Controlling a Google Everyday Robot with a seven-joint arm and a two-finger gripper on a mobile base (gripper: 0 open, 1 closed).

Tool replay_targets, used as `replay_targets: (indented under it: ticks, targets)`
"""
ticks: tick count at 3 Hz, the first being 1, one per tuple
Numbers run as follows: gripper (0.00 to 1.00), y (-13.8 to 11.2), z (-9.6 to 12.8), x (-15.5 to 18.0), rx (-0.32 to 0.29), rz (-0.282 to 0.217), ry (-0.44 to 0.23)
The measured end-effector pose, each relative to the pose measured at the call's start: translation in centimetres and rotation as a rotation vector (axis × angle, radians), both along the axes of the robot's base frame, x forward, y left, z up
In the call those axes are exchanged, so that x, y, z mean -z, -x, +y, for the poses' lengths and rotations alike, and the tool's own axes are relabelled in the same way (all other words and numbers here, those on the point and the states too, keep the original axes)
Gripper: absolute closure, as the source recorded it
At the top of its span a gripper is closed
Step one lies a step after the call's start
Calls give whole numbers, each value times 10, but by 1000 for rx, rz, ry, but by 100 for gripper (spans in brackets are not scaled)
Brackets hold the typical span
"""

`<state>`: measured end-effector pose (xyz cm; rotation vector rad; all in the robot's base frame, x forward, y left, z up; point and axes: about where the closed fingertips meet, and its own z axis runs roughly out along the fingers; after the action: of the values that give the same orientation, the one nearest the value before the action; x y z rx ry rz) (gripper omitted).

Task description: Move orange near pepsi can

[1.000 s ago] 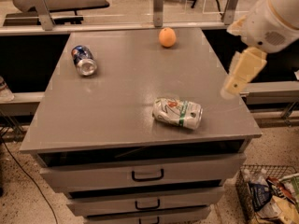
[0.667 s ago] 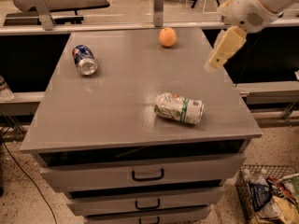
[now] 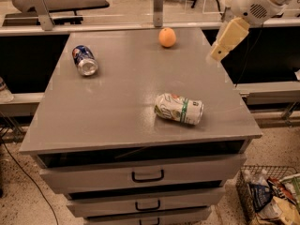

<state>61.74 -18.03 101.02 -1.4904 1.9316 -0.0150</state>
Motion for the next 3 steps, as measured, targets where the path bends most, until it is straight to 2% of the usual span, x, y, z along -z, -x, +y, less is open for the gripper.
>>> replay_targets:
  ticks: [1, 2, 3]
  targets:
    - [0, -15, 6, 5, 24, -26, -64]
    - [0, -46, 6, 23, 109, -62, -180]
    - [0, -94, 3, 29, 214, -146, -284]
